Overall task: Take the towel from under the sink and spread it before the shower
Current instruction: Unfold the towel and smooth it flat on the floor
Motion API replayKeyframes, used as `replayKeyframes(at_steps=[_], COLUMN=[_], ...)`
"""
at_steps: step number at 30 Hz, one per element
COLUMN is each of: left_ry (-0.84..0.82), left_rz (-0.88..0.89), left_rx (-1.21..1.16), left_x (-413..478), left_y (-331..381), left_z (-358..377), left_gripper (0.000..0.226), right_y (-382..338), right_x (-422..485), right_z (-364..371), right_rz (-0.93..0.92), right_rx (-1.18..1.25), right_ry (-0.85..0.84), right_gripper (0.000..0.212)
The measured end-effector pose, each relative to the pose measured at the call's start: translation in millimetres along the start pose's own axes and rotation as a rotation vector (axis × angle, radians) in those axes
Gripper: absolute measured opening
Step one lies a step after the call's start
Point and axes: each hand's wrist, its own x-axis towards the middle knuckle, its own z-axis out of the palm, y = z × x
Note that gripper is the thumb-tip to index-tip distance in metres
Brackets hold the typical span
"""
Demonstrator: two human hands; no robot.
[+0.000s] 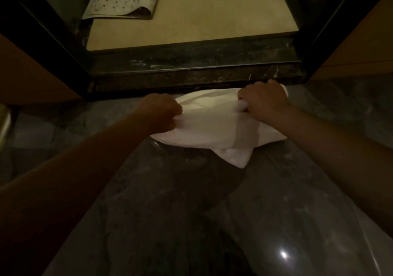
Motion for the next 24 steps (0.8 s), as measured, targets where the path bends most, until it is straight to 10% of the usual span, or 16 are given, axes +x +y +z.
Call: replayKeyframes(at_steps=[9,24], left_ry=[-0.168,0.132], left_rz=[-0.043,0.074], left_rx=[-0.215,-0.208], left_x=[-9.9,66.6], left_y=[39.6,82.0], left_z=[20.8,4.2], left_gripper=[0.034,0.024], right_y=[-1.9,-5.2], right_x=[-32.6,-10.3], right_z=[14.4,31.1], right_rz=[-0.044,0.002], right_rx=[0.186,0.310], right_ry=[-0.190,-0.035], right_gripper=[0.012,0.030])
